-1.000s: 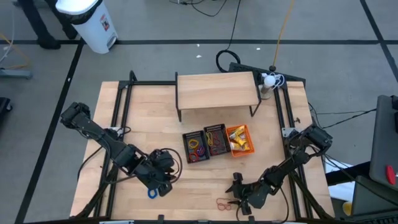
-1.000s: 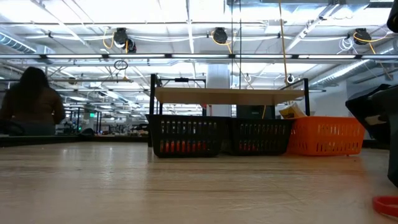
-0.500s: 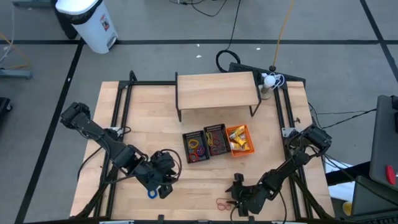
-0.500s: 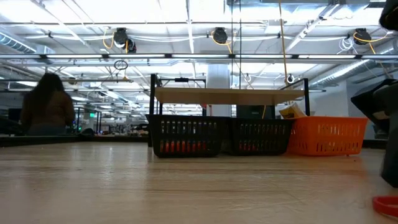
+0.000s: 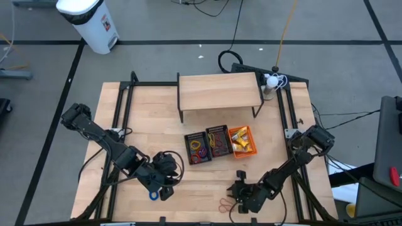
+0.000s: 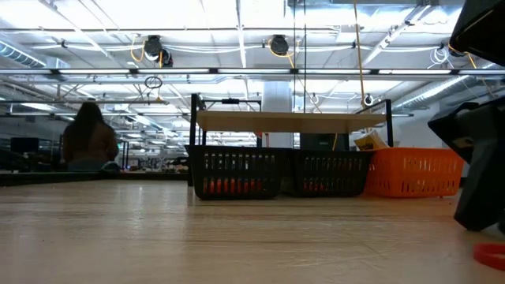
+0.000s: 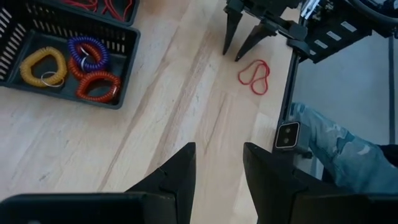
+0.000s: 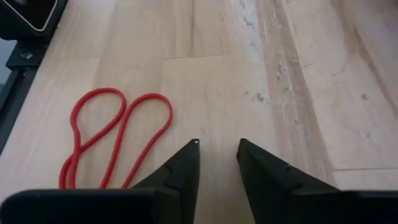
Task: Pick & Place Office Desk Supplies
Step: Put the orange rubber band into the right black bin
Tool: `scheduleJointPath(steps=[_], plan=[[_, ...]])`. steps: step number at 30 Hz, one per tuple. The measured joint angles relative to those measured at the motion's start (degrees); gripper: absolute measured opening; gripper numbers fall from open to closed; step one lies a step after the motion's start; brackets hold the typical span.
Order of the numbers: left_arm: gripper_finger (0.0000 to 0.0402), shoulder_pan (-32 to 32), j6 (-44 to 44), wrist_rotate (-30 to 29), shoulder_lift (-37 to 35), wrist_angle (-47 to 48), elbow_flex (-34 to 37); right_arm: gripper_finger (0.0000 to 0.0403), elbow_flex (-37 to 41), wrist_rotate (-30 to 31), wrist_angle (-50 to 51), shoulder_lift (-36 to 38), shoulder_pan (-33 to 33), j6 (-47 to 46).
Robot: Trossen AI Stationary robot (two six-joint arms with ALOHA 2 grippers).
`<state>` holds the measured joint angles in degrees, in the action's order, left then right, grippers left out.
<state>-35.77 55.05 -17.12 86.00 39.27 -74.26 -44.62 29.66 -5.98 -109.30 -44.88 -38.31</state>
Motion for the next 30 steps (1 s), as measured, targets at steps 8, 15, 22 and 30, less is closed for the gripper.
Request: scheduleJointPath(steps=[8,15,22,30], plan=[[0.0134,0.0,-4.3,0.0,0.0,0.0,0.0,0.0076,0.2,-6.4,-9.1,0.3,0.9,0.8],[0.0134,0.5,-7.5,0.0,0.0,0.0,0.0,0.0113,0.4,-14.3,-24.5,1.6,1.9,6.3],[0.0134,1.5,-11.0,-1.6,0.0,-0.1,0.0,0.0168,0.3,-23.4,-28.3,3.1,2.7,7.8],[0.0134,2.8,-13.4,-3.0,0.0,-0.2,0.0,0.0195,0.1,-22.9,-22.7,2.9,2.8,9.2]])
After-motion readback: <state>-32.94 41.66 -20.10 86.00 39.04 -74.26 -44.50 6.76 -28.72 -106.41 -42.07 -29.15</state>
